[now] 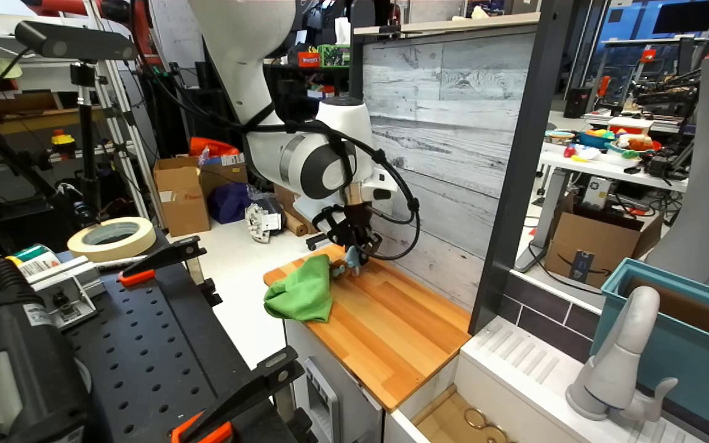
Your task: Move the blue object to the left
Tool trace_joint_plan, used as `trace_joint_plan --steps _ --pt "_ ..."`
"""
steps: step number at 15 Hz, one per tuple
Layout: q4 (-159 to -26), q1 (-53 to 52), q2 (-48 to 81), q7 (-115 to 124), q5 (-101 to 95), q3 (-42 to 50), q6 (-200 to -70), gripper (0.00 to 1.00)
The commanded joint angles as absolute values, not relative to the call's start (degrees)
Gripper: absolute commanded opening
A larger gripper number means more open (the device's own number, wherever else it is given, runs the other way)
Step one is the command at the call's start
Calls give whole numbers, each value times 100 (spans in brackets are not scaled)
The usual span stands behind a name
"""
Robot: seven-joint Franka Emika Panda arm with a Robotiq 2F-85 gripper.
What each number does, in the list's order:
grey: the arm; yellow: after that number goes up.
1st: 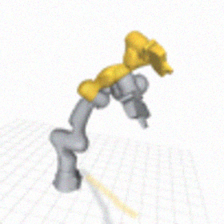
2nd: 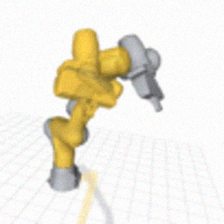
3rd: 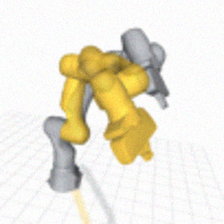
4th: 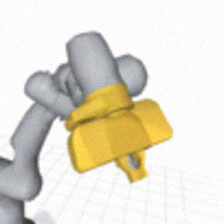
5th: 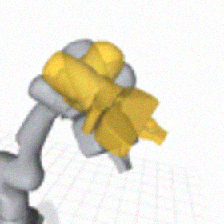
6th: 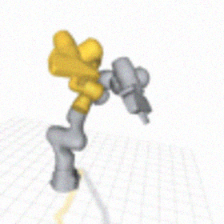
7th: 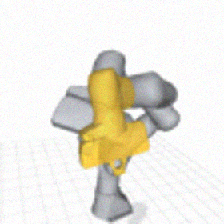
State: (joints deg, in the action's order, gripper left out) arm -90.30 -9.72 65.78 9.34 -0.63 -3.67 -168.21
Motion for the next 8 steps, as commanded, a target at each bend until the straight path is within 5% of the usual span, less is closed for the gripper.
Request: trace_joint_plan --steps 1,5,7,8 --pt "-9260 -1003 6390 820 35 -355 -16973 69" --pt "-10213 -959 5832 740 10 -350 -17811 98" --pt "-10825 -812 5465 490 -89 -477 -18038 100" --pt "-9959 -978 6064 667 41 -355 -17782 100"
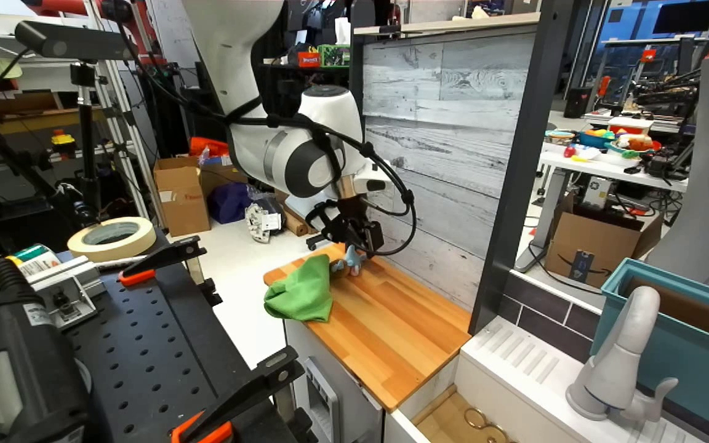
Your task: Move the blue object to the left
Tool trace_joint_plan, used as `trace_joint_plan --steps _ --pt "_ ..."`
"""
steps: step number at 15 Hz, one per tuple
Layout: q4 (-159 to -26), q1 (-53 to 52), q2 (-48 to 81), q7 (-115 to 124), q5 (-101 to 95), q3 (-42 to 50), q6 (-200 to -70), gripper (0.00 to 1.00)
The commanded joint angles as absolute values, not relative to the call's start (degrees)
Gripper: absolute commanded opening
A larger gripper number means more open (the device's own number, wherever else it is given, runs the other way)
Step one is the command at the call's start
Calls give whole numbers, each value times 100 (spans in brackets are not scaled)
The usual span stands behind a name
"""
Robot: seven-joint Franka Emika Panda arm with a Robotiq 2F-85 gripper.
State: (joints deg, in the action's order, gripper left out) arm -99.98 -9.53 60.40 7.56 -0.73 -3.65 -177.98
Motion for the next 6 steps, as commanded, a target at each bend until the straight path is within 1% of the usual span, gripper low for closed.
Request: trace_joint_plan --steps 1,6 --pt "-10109 -972 5966 642 42 -355 -17801 100" --pt "-10037 -974 6038 642 42 -352 -17796 100"
